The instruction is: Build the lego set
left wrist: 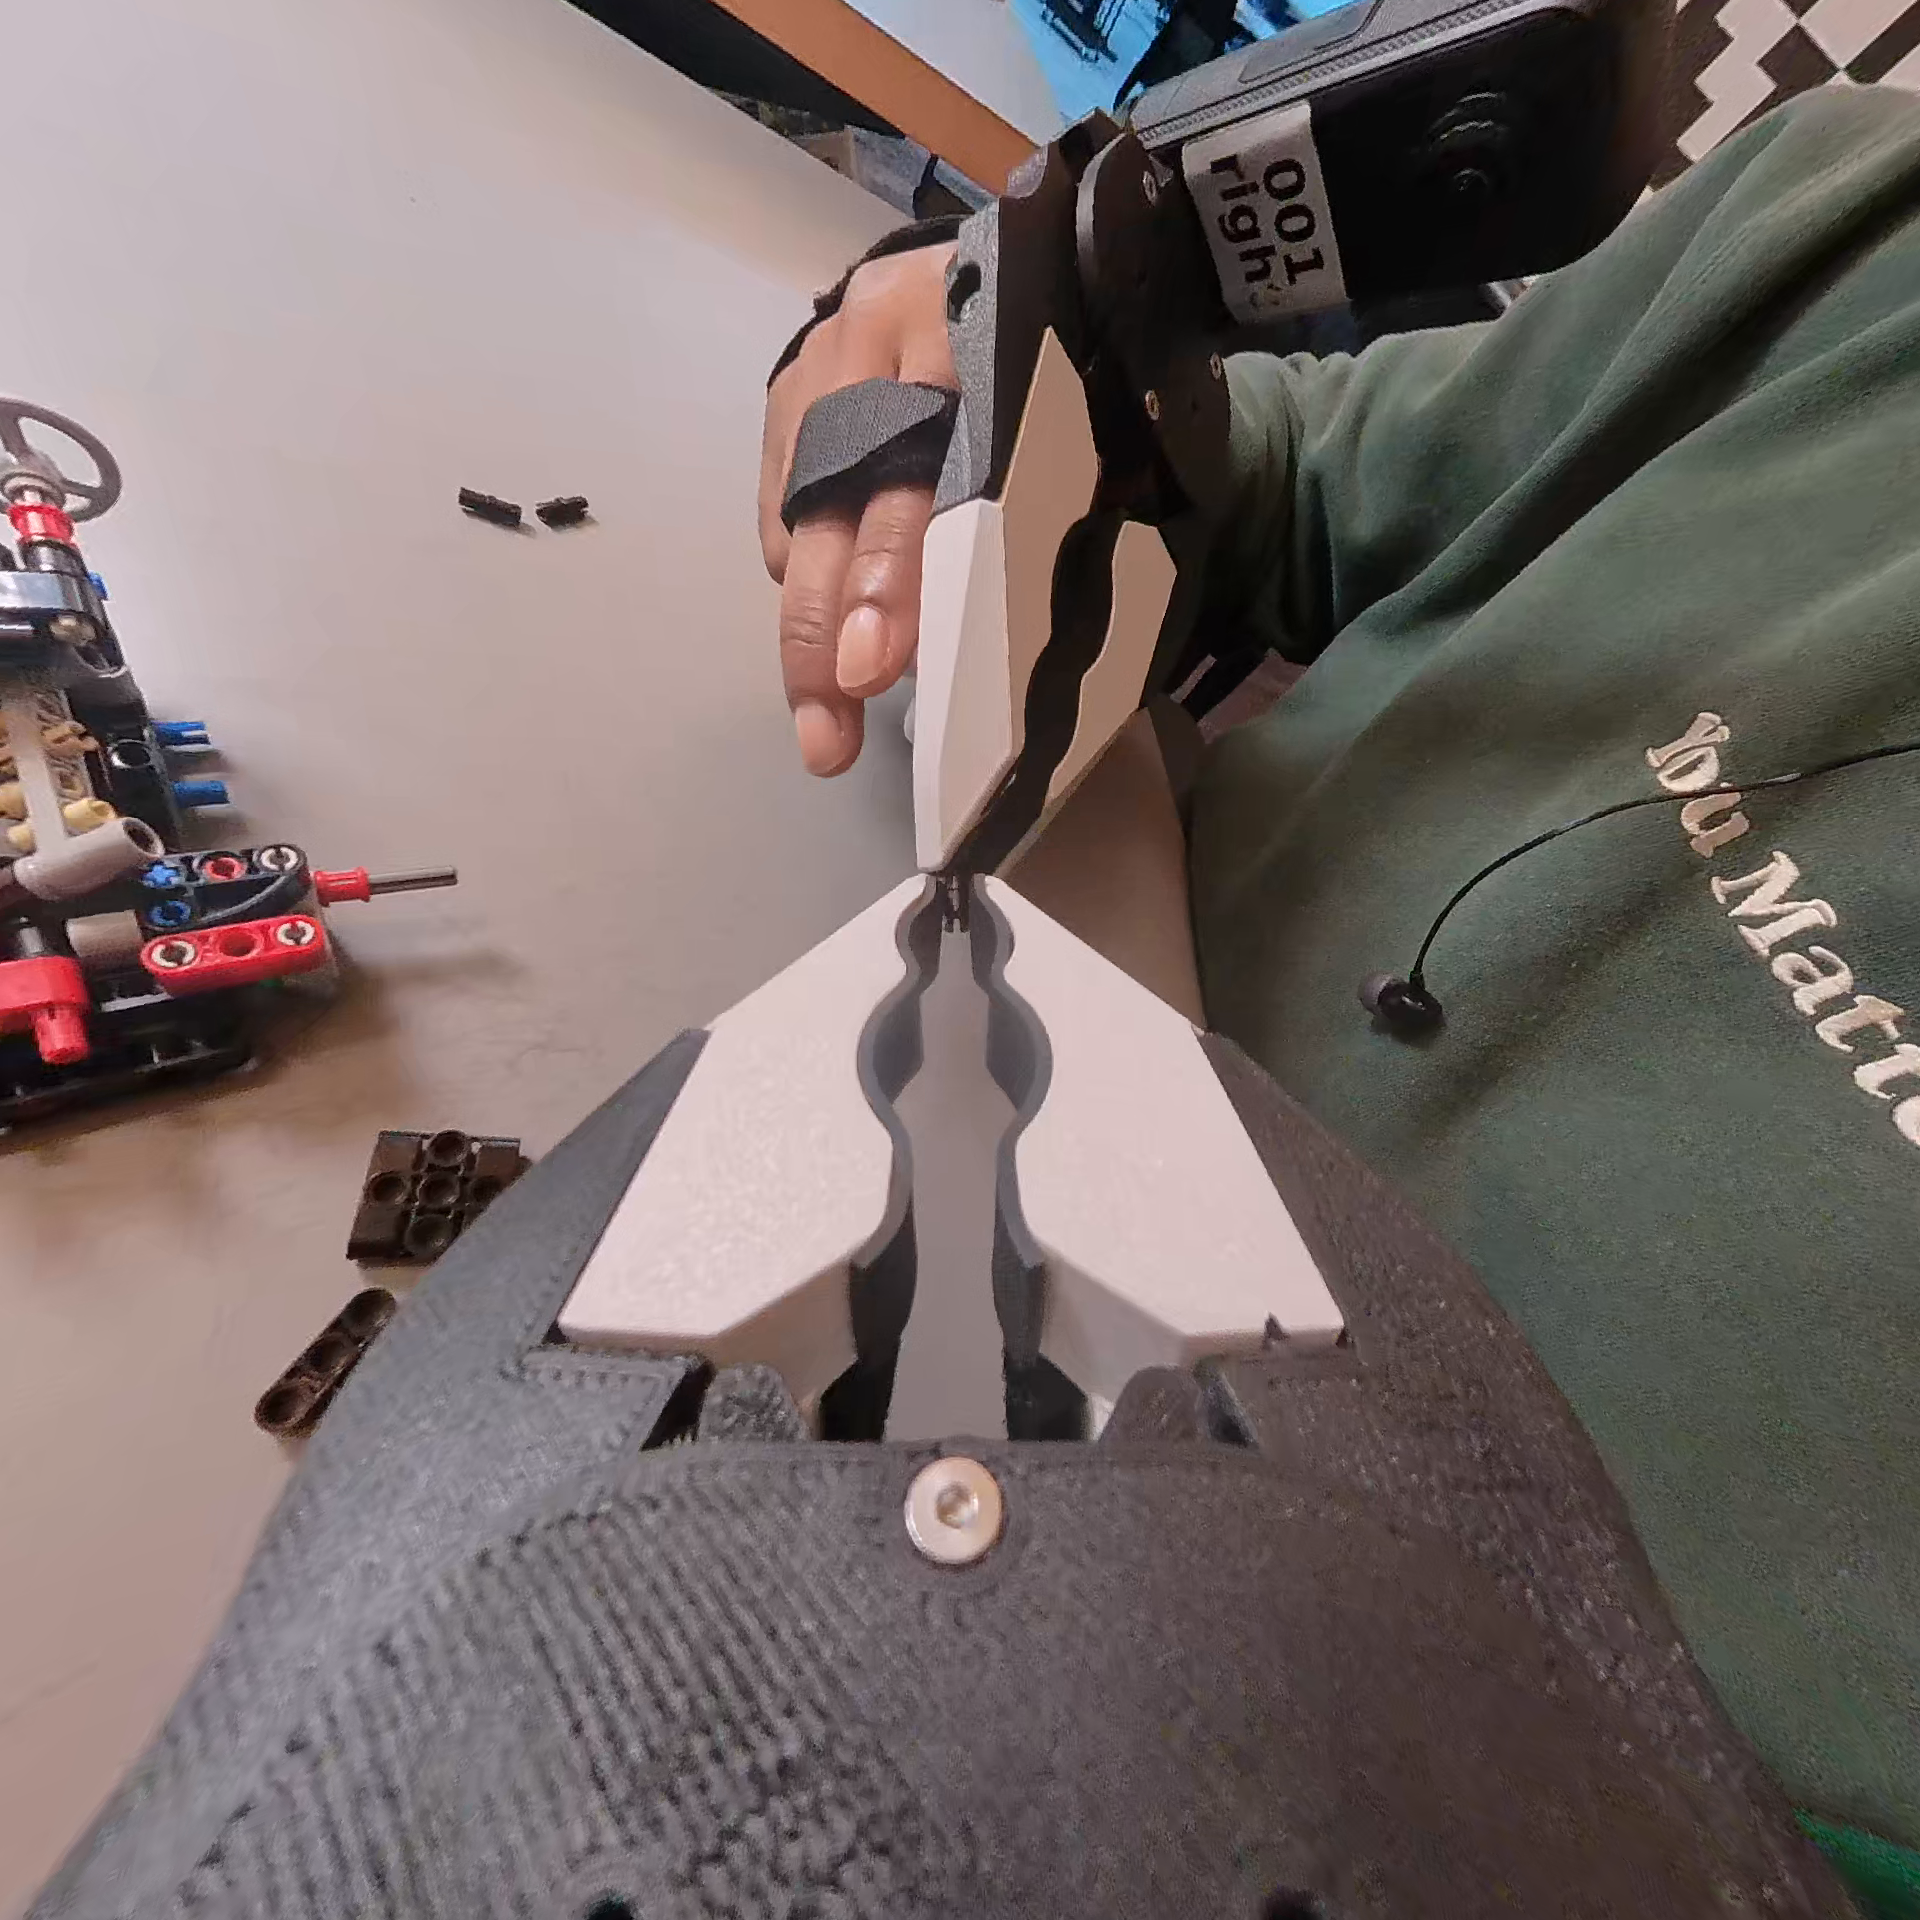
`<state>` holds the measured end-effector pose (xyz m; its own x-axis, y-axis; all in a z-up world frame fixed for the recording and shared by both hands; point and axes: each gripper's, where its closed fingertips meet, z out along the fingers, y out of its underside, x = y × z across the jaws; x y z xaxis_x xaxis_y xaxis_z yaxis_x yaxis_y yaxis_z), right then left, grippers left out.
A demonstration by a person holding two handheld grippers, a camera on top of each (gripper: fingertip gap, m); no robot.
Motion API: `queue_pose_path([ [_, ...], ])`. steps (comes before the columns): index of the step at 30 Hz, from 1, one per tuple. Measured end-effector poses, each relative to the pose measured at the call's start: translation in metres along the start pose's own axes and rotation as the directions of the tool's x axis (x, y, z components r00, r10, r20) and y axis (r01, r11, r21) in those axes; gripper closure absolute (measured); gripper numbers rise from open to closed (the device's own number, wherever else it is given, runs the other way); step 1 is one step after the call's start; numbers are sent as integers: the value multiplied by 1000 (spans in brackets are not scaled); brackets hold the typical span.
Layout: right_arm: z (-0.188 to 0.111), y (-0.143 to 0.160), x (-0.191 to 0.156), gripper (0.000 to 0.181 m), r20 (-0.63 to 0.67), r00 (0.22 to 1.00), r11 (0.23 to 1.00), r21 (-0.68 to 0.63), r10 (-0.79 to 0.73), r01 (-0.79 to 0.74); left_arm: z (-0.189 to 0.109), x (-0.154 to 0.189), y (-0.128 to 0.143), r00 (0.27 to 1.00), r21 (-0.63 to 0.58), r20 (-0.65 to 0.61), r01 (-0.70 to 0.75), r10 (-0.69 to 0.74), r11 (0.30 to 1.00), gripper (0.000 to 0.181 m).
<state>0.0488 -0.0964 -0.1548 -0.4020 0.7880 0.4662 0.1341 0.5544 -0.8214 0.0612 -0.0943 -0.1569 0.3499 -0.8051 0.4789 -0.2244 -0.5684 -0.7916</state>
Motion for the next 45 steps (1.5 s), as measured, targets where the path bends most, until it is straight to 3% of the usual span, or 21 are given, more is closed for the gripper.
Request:
queue_pose_path([
  [2,-2,0,1,178,13,1000,1000,-1,25,-25,-1,-1,-3,1000,23,1,13,-13,1000,178],
  [4,-11,10,14,178,-23,999,998,-47,35,-36,-11,-15,-10,996,62,94,-11,6,998,167],
  [7,-51,62,60,178,-183,973,955,-237,138,-180,-54,-42,-32,955,186,295,-77,19,980,154],
  [11,-117,155,82,178,-390,881,760,-478,266,-441,-140,-90,-39,776,286,628,-164,-55,944,151],
  [14,-130,174,77,178,-425,835,682,-495,350,-538,-193,-120,-22,604,297,781,-142,-155,944,151],
  [18,-123,181,66,177,-391,842,649,-539,371,-537,-232,-141,5,456,294,859,-71,-231,953,151],
  [23,-122,182,65,176,-398,841,640,-547,367,-539,-251,-161,40,346,259,902,43,-258,965,150],
  [27,-121,179,63,171,-395,841,651,-535,370,-538,-249,-177,61,329,237,907,121,-264,964,152],
  [37,-133,159,92,172,-494,793,743,-364,357,-562,-213,-181,75,466,46,877,161,-117,986,172],
  [41,-135,159,95,173,-509,787,750,-352,349,-560,-222,-187,89,393,-58,919,206,-28,977,179],
  [45,-138,159,96,173,-514,783,750,-346,351,-563,-236,-189,94,318,-83,948,226,7,971,181],
])
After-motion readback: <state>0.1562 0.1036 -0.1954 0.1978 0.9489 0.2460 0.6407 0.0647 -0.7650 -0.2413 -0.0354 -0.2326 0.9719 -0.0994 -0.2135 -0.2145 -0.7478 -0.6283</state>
